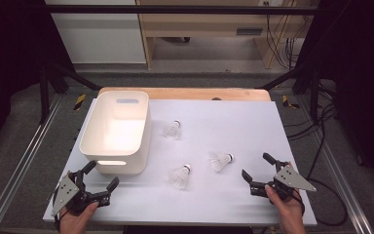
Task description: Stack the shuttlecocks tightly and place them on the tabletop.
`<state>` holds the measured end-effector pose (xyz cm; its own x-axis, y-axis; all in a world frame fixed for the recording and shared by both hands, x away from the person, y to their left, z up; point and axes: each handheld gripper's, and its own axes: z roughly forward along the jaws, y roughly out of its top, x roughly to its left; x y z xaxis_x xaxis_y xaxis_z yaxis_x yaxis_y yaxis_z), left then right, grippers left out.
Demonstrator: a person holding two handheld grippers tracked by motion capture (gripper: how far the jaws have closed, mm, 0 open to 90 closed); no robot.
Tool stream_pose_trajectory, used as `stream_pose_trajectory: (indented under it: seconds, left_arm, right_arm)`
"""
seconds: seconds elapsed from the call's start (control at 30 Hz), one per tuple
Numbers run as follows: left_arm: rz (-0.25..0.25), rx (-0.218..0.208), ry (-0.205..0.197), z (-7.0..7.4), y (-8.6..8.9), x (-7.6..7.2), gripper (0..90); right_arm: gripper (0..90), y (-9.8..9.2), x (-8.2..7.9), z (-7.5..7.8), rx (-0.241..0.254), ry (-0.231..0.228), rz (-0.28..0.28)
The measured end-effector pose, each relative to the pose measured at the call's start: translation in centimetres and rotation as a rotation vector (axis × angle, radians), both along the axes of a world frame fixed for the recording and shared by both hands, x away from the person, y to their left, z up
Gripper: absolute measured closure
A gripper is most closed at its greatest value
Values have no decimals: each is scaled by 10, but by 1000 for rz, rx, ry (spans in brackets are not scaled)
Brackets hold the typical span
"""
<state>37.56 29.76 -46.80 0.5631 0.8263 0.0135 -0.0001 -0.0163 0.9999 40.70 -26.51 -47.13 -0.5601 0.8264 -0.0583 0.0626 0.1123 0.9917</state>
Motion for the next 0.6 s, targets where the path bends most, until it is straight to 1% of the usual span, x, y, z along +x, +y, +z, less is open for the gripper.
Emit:
stream_pose_trajectory:
  seconds: [0.03, 0.07, 0.2, 0.27, 0.3, 0.33, 0.37, 0.4, 0.43, 0.5, 0.53, 0.57, 0.6]
  left_arm:
    - [1, 1, 8, 0, -1, 0, 16]
    - [1, 11, 13, 0, -3, 0, 15]
    - [-5, 18, 20, 1, -6, -1, 15]
    - [-10, 25, 32, 1, -9, -3, 15]
    - [-17, 32, 39, 1, -13, -7, 15]
    - [-17, 32, 39, 1, -13, -7, 14]
    - [-27, 28, 36, 2, -16, -9, 14]
    - [-27, 28, 36, 2, -16, -9, 14]
    - [-34, 27, 44, 2, -20, -10, 14]
    - [-42, 23, 47, 3, -23, -11, 15]
    - [-49, 25, 42, 4, -25, -11, 15]
    - [-62, 37, 41, 5, -31, -13, 14]
    - [-62, 37, 41, 5, -31, -13, 14]
  right_arm:
    - [49, 0, 0, -1, -11, -2, 0]
    - [50, -1, -1, -1, -9, -3, 3]
    - [50, -1, 0, 0, -8, -3, 1]
    - [49, 0, -3, 3, -20, -15, -3]
    - [48, 0, -4, 3, -21, -17, -4]
    - [48, 0, -4, 3, -21, -17, -4]
    - [48, 0, -7, 3, -38, -20, -14]
    - [48, 0, -7, 3, -38, -20, -14]
    - [48, -2, -6, 2, -28, -14, -27]
    - [48, -5, -4, 0, -15, -8, -38]
    - [48, -5, -4, 0, -15, -8, -38]
    - [47, -7, -4, 1, -7, -5, -45]
    - [47, -7, -4, 1, -5, -5, -43]
